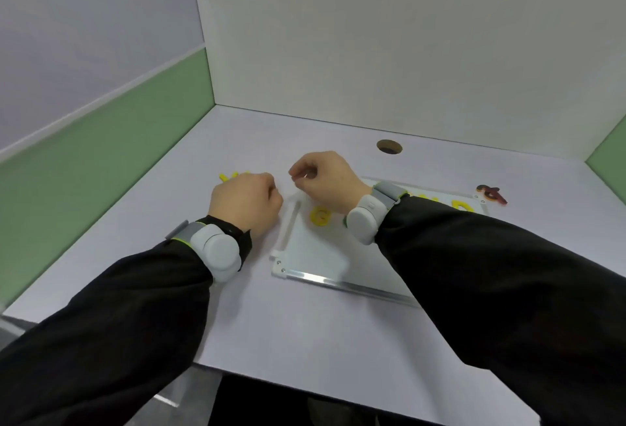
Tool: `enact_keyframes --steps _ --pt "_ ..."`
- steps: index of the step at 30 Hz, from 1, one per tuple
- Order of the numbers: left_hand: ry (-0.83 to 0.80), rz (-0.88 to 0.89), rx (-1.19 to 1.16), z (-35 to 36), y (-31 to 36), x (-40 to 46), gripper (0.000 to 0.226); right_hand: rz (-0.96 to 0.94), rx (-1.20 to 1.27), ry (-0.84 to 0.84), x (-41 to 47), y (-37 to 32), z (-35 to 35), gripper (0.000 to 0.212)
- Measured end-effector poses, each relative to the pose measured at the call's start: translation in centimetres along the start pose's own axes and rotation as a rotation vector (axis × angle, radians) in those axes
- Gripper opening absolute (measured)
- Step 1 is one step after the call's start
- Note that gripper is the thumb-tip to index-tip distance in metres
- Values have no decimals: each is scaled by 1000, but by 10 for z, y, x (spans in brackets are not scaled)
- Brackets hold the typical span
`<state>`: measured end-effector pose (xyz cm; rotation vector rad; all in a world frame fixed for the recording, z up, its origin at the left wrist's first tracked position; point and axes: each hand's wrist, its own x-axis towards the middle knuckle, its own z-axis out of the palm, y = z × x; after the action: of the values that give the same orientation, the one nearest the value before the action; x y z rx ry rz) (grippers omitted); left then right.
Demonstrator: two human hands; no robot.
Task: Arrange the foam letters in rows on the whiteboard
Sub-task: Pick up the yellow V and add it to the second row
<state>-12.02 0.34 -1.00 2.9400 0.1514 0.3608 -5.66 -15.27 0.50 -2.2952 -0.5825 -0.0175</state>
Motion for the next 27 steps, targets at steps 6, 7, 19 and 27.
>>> enact_keyframes --steps 6,7,19,27 --pt "14 -150 -62 1 -54 21 27 2 -13 -41 28 -21 37 25" --pt "13 -173 -68 3 -61 23 29 -3 -25 -53 32 -23 42 25" --pt "-97 -245 -112 11 -86 39 38 7 -189 -78 54 -42 88 36" --pt "-7 -193 -387 14 -86 40 25 29 -124 -18 55 -42 90 31"
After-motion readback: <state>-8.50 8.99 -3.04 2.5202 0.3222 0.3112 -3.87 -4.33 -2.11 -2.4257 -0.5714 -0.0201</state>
